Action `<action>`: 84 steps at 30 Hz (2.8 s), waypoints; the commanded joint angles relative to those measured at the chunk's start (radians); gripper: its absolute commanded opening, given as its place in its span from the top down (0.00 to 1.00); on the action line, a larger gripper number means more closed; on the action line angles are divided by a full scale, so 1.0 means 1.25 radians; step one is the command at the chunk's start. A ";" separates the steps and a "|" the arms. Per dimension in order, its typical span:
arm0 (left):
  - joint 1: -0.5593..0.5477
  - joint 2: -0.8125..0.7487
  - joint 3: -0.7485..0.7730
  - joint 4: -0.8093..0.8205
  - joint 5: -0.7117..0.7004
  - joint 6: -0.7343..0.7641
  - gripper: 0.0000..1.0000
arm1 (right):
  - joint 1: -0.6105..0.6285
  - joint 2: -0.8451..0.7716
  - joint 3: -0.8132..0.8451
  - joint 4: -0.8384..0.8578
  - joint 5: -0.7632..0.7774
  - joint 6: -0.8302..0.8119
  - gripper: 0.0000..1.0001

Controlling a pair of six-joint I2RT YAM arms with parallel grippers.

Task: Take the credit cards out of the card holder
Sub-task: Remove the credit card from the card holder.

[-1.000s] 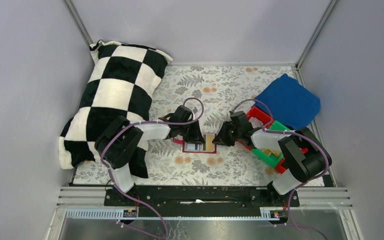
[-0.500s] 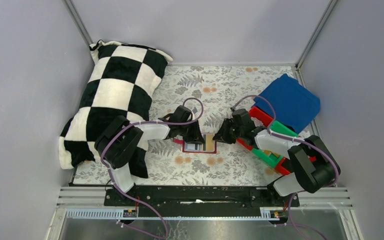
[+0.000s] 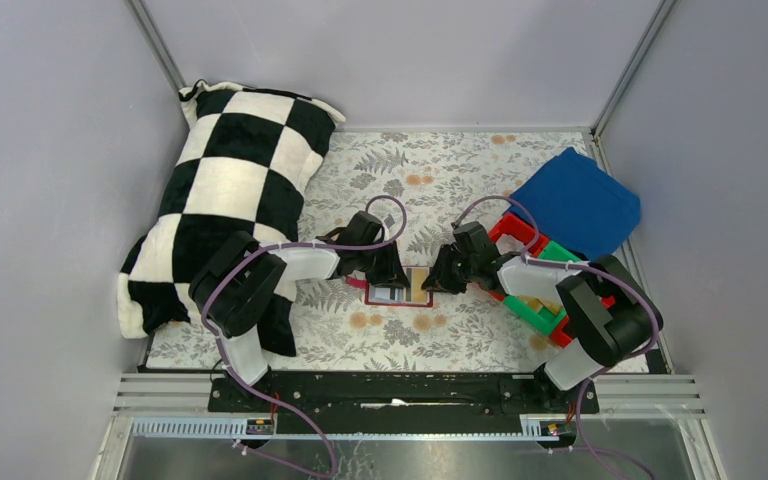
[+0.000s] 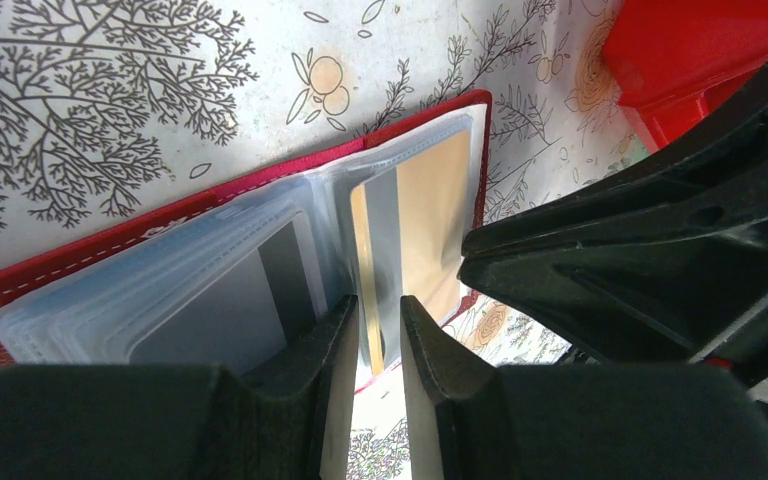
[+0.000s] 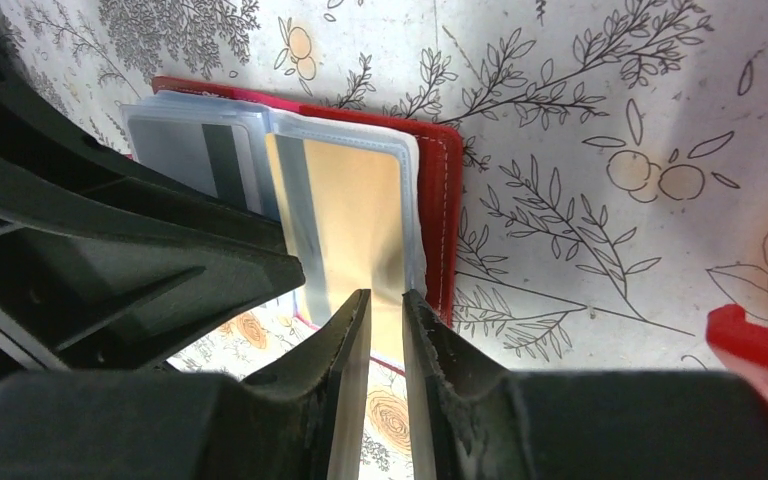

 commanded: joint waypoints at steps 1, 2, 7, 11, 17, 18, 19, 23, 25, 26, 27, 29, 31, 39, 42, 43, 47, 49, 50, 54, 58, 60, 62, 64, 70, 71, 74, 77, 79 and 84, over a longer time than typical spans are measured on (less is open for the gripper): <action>0.007 0.003 -0.015 -0.006 -0.013 0.016 0.73 | 0.009 0.021 0.001 0.023 0.006 -0.010 0.75; 0.007 0.003 -0.015 -0.007 -0.013 0.015 0.73 | 0.010 0.024 -0.001 0.025 0.007 -0.009 0.75; 0.011 0.000 -0.020 -0.006 -0.011 0.017 0.73 | 0.011 0.030 -0.006 0.029 0.011 -0.007 0.75; 0.013 -0.003 -0.023 -0.003 -0.003 0.015 0.76 | 0.011 0.041 -0.009 0.037 0.005 -0.001 0.75; 0.015 -0.010 -0.038 0.045 0.025 -0.006 0.92 | 0.010 0.047 -0.015 0.047 0.001 0.007 0.76; 0.016 -0.013 -0.040 0.050 0.028 -0.009 0.96 | 0.010 0.048 -0.015 0.045 0.002 0.007 0.76; 0.017 -0.016 -0.041 0.052 0.029 -0.011 0.99 | 0.011 0.048 -0.015 0.045 0.003 0.007 0.76; 0.023 -0.037 -0.041 0.043 0.026 -0.009 1.00 | 0.010 0.050 -0.013 0.034 0.013 0.008 0.76; 0.029 -0.050 -0.044 0.039 0.026 -0.004 1.00 | 0.010 0.057 -0.011 0.030 0.018 0.008 0.77; 0.032 -0.055 -0.046 0.036 0.030 -0.002 1.00 | 0.010 0.058 -0.012 0.029 0.020 0.009 0.76; 0.035 -0.060 -0.048 0.034 0.032 0.001 1.00 | 0.010 0.061 -0.012 0.029 0.020 0.011 0.76; 0.041 -0.065 -0.049 0.030 0.036 0.007 1.00 | 0.011 0.064 -0.014 0.029 0.024 0.016 0.77; 0.049 -0.071 -0.054 0.021 0.036 0.015 1.00 | 0.011 0.066 -0.016 0.029 0.027 0.018 0.77; 0.084 -0.090 -0.075 0.004 0.054 0.040 1.00 | 0.011 0.087 -0.016 0.031 0.024 0.020 0.79; 0.091 -0.091 -0.077 0.000 0.060 0.048 1.00 | 0.011 0.087 -0.016 0.032 0.021 0.019 0.79; 0.091 -0.091 -0.077 0.000 0.062 0.051 1.00 | 0.010 0.086 -0.015 0.030 0.023 0.019 0.79; 0.097 -0.099 -0.080 0.000 0.068 0.058 1.00 | 0.011 0.082 -0.012 0.023 0.030 0.017 0.79; 0.099 -0.105 -0.081 -0.021 0.069 0.062 1.00 | 0.010 0.084 -0.013 0.021 0.032 0.017 0.80; 0.100 -0.107 -0.080 -0.025 0.070 0.067 1.00 | 0.011 0.085 -0.013 0.020 0.032 0.016 0.80; 0.103 -0.114 -0.084 -0.028 0.080 0.070 1.00 | 0.011 0.084 -0.011 0.017 0.031 0.014 0.80; 0.111 -0.112 -0.088 -0.029 0.091 0.076 1.00 | 0.011 0.073 -0.007 0.012 0.031 0.011 0.80; 0.111 -0.108 -0.088 -0.025 0.101 0.076 1.00 | 0.011 0.057 0.000 0.007 0.026 0.008 0.80; 0.111 -0.102 -0.089 -0.018 0.112 0.074 1.00 | 0.011 0.031 0.009 -0.002 0.021 0.005 0.79; 0.111 -0.098 -0.090 -0.014 0.116 0.075 1.00 | 0.010 0.006 0.021 -0.011 0.020 0.002 0.78; 0.111 -0.091 -0.091 -0.006 0.126 0.073 1.00 | 0.022 -0.034 0.056 -0.013 0.009 0.002 0.73; 0.111 -0.089 -0.091 -0.004 0.130 0.071 1.00 | 0.025 -0.028 0.062 -0.010 0.004 0.003 0.71; 0.111 -0.082 -0.091 -0.003 0.143 0.066 1.00 | 0.035 -0.007 0.067 0.014 -0.017 0.007 0.66; 0.111 -0.080 -0.091 0.019 0.152 0.061 1.00 | 0.039 0.018 0.064 0.042 -0.041 0.018 0.63; 0.111 -0.077 -0.091 0.023 0.157 0.059 1.00 | 0.042 0.032 0.064 0.061 -0.056 0.027 0.64; 0.111 -0.060 -0.085 0.026 0.169 0.059 1.00 | 0.049 0.059 0.068 0.079 -0.061 0.035 0.70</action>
